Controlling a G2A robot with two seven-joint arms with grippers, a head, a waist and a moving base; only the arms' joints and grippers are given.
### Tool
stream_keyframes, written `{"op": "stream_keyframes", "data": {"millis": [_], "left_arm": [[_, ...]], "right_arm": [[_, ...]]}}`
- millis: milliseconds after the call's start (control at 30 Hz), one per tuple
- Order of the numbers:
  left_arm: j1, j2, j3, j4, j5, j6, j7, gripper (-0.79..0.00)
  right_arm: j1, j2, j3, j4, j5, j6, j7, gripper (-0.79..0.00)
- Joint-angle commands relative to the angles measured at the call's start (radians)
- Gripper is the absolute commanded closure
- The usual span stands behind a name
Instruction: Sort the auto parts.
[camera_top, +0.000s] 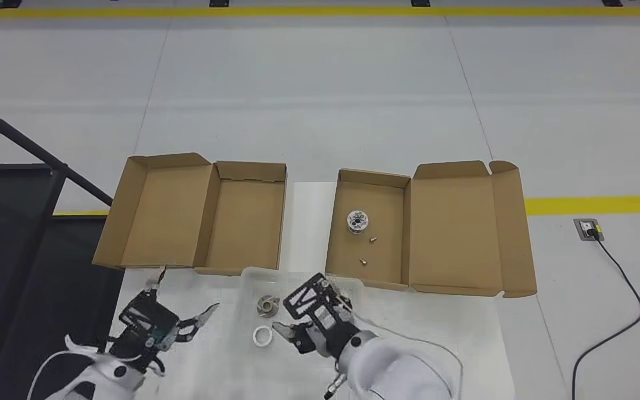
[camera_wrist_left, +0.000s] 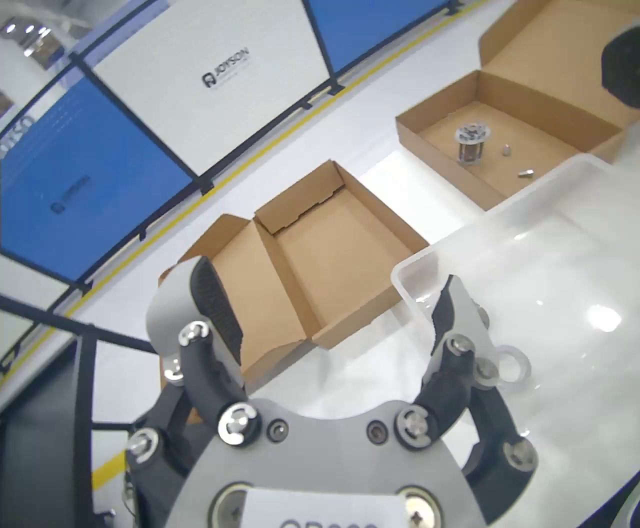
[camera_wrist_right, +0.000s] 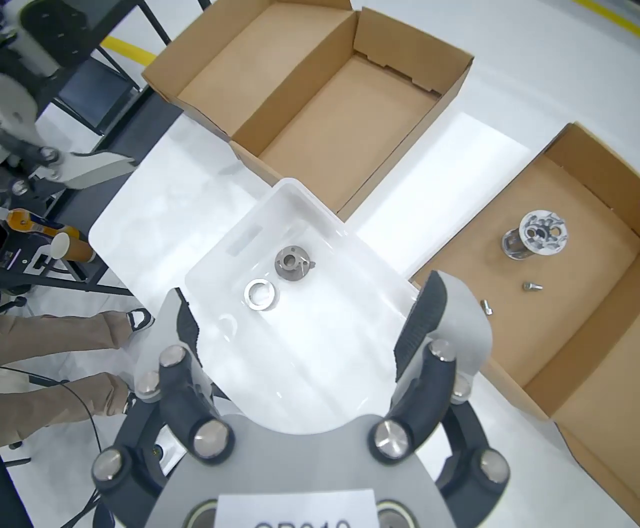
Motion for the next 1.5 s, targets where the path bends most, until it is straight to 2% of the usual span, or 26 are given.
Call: {"op": "stream_keyframes", "data": {"millis": [0,33,133,567,633,733,800,900,1067,1267,1467], "left_arm": [[-0.053,0.007,0.013,-0.014,0.03,-0.071,-0.025,-0.785],[-0.077,0.008,0.029,-0.012,0.015,-0.097,-0.034,-0.785],[-0.137,0.013,0.072,-0.008,-0.006,-0.188,-0.072,-0.785],[-0.137,0.013,0.072,-0.008,-0.006,-0.188,-0.072,-0.785],[-0.154,0.017,0.116,-0.011,0.044,-0.233,-0.109,-0.785],[-0.23,0.022,0.181,0.022,0.1,-0.306,-0.169,-0.785],[-0.287,0.029,0.225,0.043,0.136,-0.416,-0.226,-0.785],[-0.37,0.037,0.286,0.099,0.176,-0.523,-0.281,-0.785],[-0.484,0.073,0.454,0.195,0.231,-0.523,-0.341,-0.785],[-0.672,0.128,0.689,0.323,0.169,-0.523,-0.464,-0.785],[-0.672,0.128,0.689,0.323,0.169,-0.523,-0.464,-0.785]], "right_arm": [[-0.064,0.011,0.013,-0.06,-0.01,-0.04,-0.035,-0.785],[-0.091,0.016,0.026,-0.086,-0.019,-0.042,-0.05,-0.785],[-0.168,0.018,0.058,-0.131,-0.077,0.113,-0.085,-0.785],[-0.168,0.018,0.058,-0.131,-0.077,0.113,-0.085,-0.785],[-0.168,0.018,0.058,-0.131,-0.077,0.113,-0.085,-0.785],[-0.168,0.018,0.058,-0.131,-0.077,0.113,-0.085,-0.785],[-0.168,0.018,0.058,-0.131,-0.077,0.113,-0.085,-0.785],[-0.168,0.018,0.058,-0.131,-0.077,0.113,-0.085,-0.785],[-0.168,0.018,0.058,-0.131,-0.077,0.113,-0.085,-0.785],[-0.168,0.018,0.058,-0.131,-0.077,0.113,-0.085,-0.785],[-0.168,0.018,0.058,-0.131,-0.077,0.113,-0.085,-0.785]]}}
